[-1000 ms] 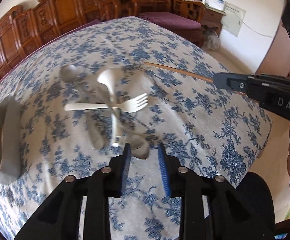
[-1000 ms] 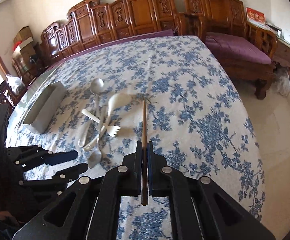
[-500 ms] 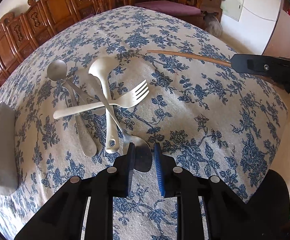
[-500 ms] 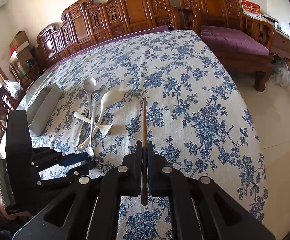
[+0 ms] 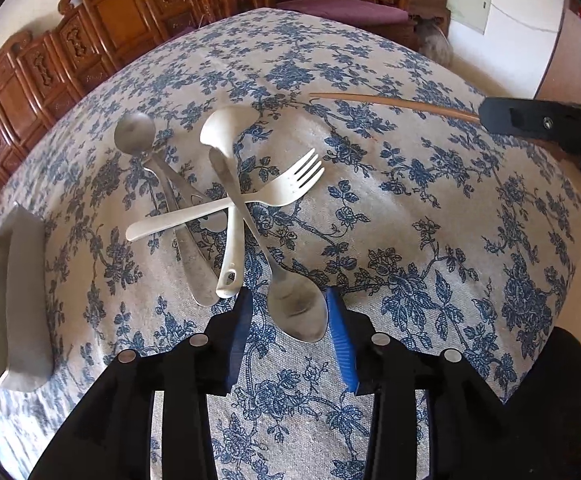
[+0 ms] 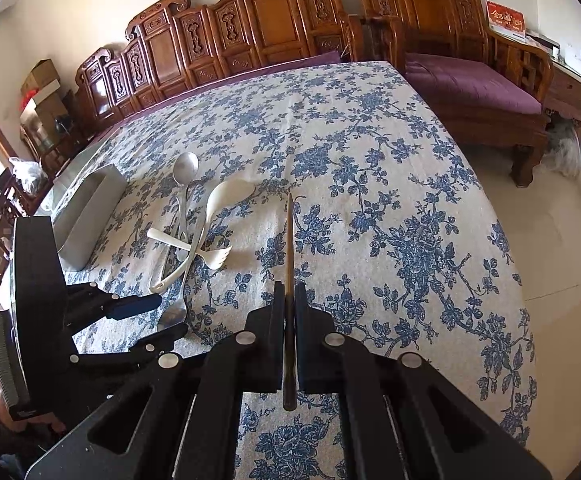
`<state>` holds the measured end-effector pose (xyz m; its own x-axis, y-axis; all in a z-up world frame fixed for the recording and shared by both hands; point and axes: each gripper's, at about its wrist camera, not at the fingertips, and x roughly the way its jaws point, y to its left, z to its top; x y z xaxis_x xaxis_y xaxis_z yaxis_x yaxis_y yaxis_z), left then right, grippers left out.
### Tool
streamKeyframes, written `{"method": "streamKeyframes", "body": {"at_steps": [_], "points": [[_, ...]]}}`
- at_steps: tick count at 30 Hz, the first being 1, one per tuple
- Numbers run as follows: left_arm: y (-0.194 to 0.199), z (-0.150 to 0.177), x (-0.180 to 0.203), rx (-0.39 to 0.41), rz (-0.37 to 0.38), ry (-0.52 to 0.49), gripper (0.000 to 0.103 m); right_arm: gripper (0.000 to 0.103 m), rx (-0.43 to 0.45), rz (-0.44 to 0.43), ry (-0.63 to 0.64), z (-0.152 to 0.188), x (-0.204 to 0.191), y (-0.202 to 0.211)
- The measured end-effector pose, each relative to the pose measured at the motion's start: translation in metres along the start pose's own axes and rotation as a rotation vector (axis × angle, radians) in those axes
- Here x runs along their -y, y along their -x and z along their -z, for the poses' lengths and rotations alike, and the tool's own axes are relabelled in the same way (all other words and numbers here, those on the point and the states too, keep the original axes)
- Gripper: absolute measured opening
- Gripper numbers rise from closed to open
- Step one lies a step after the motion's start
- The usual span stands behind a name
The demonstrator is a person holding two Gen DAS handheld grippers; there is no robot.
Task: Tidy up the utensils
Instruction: 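Grasp a metal fork with the left tool while the right tool holds its chopstick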
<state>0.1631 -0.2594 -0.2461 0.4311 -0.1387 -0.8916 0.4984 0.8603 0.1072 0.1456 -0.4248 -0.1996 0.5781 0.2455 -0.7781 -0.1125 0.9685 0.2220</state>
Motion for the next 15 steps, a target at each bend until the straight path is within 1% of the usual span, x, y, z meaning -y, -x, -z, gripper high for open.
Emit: {"method": "streamKeyframes", "body": {"at_steps": [3, 4, 5, 9, 13, 15], "points": [[0.0007, 0.0002, -0.0012, 0.002, 0.005, 0.002, 0.037, 0.006, 0.000, -0.001, 0.000, -0.0004, -0.0005, 0.0000], [0.0007, 0.0001, -0.0012, 0.003, 0.012, 0.002, 0.035, 0.006, -0.001, -0.001, 0.002, -0.0004, -0.0010, -0.0003], [0.0011, 0.0002, -0.0018, 0.003, 0.025, 0.006, 0.029, 0.006, -0.002, 0.000, 0.002, -0.0006, -0.0013, -0.0004], [0.0015, 0.0002, -0.0017, 0.001, 0.039, 0.011, 0.028, 0.006, -0.002, 0.000, 0.003, -0.0009, -0.0020, -0.0003], [0.0048, 0.0012, -0.0060, -0.002, 0.066, 0.028, 0.028, 0.006, -0.002, -0.002, 0.006, -0.0006, -0.0025, -0.0005], [0.0099, 0.0017, -0.0105, 0.001, 0.091, 0.047, 0.028, 0.006, -0.002, -0.003, 0.009, -0.0005, -0.0040, -0.0011]]}}
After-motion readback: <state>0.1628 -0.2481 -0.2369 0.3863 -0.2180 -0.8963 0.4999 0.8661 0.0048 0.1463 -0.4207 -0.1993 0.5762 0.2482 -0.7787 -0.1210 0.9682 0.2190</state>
